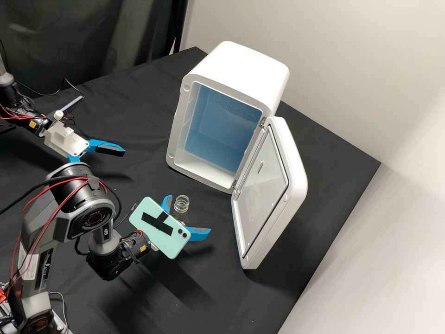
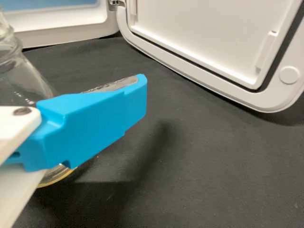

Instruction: Place the flask in the incubator

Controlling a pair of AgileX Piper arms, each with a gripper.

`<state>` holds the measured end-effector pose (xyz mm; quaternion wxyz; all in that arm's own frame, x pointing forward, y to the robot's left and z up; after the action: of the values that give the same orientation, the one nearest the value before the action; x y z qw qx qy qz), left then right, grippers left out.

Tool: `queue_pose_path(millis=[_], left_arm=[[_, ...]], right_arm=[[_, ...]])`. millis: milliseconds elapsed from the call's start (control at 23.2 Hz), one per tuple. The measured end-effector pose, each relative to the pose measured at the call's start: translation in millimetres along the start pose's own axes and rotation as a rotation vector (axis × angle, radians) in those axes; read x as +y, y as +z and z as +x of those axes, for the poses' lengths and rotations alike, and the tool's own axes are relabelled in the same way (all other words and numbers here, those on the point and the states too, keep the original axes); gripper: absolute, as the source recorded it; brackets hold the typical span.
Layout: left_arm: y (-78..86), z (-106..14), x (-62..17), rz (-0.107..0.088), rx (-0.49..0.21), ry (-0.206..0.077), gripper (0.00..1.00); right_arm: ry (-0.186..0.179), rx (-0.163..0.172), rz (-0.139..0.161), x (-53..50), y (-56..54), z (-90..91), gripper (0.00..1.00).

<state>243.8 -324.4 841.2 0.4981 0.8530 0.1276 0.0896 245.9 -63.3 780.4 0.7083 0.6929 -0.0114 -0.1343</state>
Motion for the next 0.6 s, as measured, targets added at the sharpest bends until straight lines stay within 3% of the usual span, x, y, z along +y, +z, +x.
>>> queue_pose_path(millis=[86,129,603], left_arm=[[0.0,0.0,0.0,0.0,0.0,0.0,1.0],[0.0,0.0,0.0,0.0,0.0,0.0,1.0],[0.0,0.0,0.0,0.0,0.0,0.0,1.0]], right_arm=[[-0.003,0.003,-0.001,-0.7,-0.8,0.1,1.0],[-0.004,0.004,-0.002,-1.0,-1.1,0.2,0.0],[-0.006,0.006,0.001,-1.4,-1.6,0.3,0.0]])
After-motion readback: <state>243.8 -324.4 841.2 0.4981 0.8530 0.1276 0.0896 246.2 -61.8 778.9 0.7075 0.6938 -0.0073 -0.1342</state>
